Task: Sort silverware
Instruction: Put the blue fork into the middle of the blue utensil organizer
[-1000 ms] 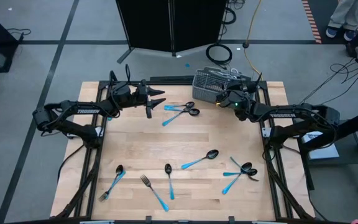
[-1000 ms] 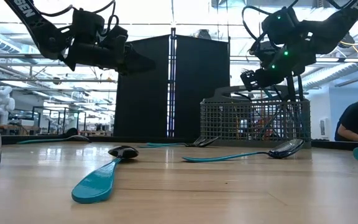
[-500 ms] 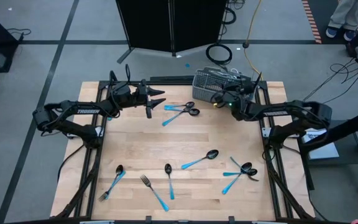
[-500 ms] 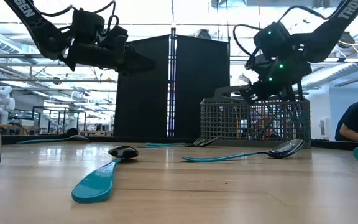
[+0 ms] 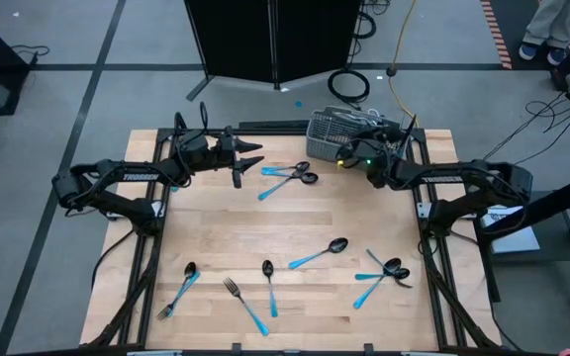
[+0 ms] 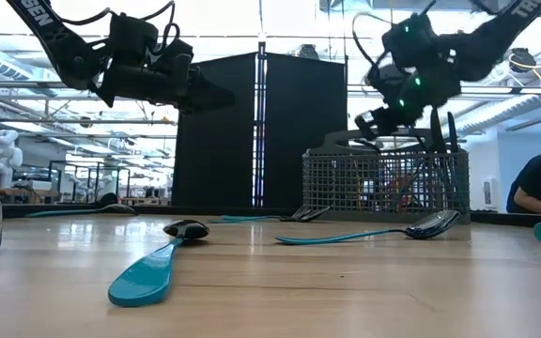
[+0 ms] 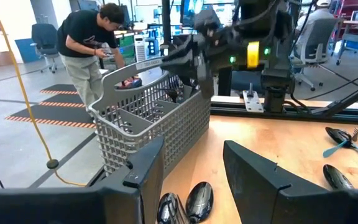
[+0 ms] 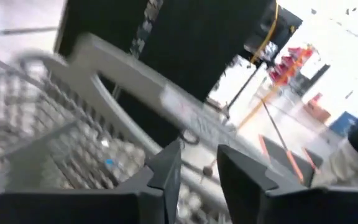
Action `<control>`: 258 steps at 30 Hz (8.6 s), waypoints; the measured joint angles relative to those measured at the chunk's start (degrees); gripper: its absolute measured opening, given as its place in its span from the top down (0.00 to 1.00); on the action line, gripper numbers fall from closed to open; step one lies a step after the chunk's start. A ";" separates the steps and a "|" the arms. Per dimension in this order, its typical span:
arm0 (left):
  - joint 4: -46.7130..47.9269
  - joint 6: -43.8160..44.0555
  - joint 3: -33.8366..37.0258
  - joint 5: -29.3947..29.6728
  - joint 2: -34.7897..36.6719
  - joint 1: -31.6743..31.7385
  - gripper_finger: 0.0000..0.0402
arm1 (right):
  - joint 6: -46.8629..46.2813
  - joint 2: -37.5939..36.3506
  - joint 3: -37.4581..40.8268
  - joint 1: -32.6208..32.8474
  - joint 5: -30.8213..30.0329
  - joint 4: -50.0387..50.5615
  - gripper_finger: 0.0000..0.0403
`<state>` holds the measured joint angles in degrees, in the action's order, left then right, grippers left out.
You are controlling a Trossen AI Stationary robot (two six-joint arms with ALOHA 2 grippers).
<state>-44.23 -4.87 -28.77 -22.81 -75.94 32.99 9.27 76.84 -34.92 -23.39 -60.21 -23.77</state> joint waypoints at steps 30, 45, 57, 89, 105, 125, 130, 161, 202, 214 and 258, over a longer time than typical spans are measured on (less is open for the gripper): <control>-4.11 -0.46 0.00 -7.18 -1.73 -1.75 0.60 | -27.54 2.44 -15.28 15.01 42.76 27.70 0.73; 20.07 4.08 -7.02 -8.24 -8.32 -4.70 0.60 | -26.59 10.13 -15.23 19.17 47.51 28.04 0.73; 56.29 4.92 -7.04 4.38 11.46 -23.61 0.60 | -9.92 12.11 -15.23 21.83 58.92 21.70 0.73; 31.80 -11.75 -7.08 14.02 -12.38 -64.67 0.60 | -31.25 13.86 -15.23 46.43 39.38 0.79 0.73; 28.93 -1.44 -7.08 17.36 -21.71 -67.24 0.60 | -34.13 22.28 -23.95 58.51 25.51 0.83 0.73; 31.37 -8.83 -7.25 15.68 -21.99 -67.10 0.99 | -42.00 35.65 -34.29 60.23 23.68 3.50 0.73; 34.14 -16.41 -7.46 18.11 -19.23 -67.06 0.99 | -44.85 35.84 -34.25 58.68 24.05 6.36 0.73; 52.98 -50.35 -10.56 48.61 0.66 -67.10 1.00 | -55.33 26.93 -34.27 49.23 32.00 16.43 0.73; 44.28 -68.41 -10.23 60.29 0.81 -65.10 1.00 | -46.28 28.19 -33.99 36.54 51.39 15.15 0.37; 38.58 -69.41 -10.23 54.73 0.42 -59.31 1.00 | -43.19 28.08 -33.99 35.83 51.17 15.34 0.37; 41.33 -52.76 -10.19 60.42 5.76 -59.10 0.58 | -41.52 25.61 -33.96 33.83 31.41 26.53 1.00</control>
<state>-2.89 -57.63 -38.96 37.61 -70.18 -26.11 -32.25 102.45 -68.88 10.44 -28.80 2.76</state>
